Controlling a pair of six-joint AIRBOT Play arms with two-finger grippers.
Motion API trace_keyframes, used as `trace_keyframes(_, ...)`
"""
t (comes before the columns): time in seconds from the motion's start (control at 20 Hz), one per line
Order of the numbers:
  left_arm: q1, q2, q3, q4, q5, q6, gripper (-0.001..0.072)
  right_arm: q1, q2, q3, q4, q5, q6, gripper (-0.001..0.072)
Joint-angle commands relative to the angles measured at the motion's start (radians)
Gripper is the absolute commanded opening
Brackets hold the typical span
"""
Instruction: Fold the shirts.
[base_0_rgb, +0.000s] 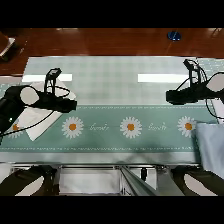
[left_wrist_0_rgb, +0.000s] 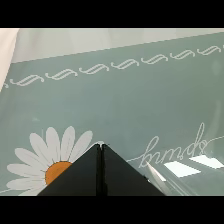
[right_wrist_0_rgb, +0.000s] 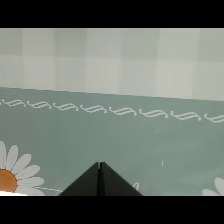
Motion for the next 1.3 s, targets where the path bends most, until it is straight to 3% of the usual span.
trace_keyframes(0.0, 0.000, 0.000, 0.000, 0.000, 0.000, 0.001, 0.0026, 0.000, 0.000, 0.001, 0.001, 0.000, 0.000, 0.0020)
trace_keyframes(0.3, -0.002, -0.008, 0.000, 0.000, 0.163, 0.000, 0.0028, 0.000, 0.000, 0.001, -0.041, -0.058, 0.000, 0.0036)
trace_keyframes(0.35, -0.001, -0.013, 0.000, 0.000, 0.193, -0.005, 0.0084, 0.000, 0.000, 0.001, -0.045, -0.071, 0.001, 0.0200)
trace_keyframes(0.4, 0.000, -0.017, 0.001, 0.002, 0.215, -0.006, 0.0294, 0.000, 0.000, 0.001, -0.055, -0.081, -0.002, 0.0420)
trace_keyframes(0.45, 0.002, -0.017, 0.012, 0.024, 0.217, -0.004, 0.0503, 0.000, 0.000, 0.001, -0.068, -0.080, -0.003, 0.0411)
trace_keyframes(0.65, 0.097, -0.001, 0.219, 0.262, 0.060, -0.030, 0.0509, -0.001, 0.000, 0.000, -0.162, -0.001, -0.002, 0.0409)
trace_keyframes(0.8, 0.254, 0.032, 0.338, 0.314, 0.082, -0.051, 0.0509, 0.000, 0.000, 0.000, -0.167, 0.014, 0.006, 0.0408)
trace_keyframes(1.05, 0.460, -0.030, 0.249, 0.332, 0.086, -0.050, 0.0510, 0.000, 0.000, 0.000, -0.109, 0.011, 0.010, 0.0409)
trace_keyframes(1.25, 0.470, -0.134, 0.157, 0.331, 0.094, -0.094, 0.0509, 0.000, 0.000, 0.000, -0.102, 0.010, 0.029, 0.0409)
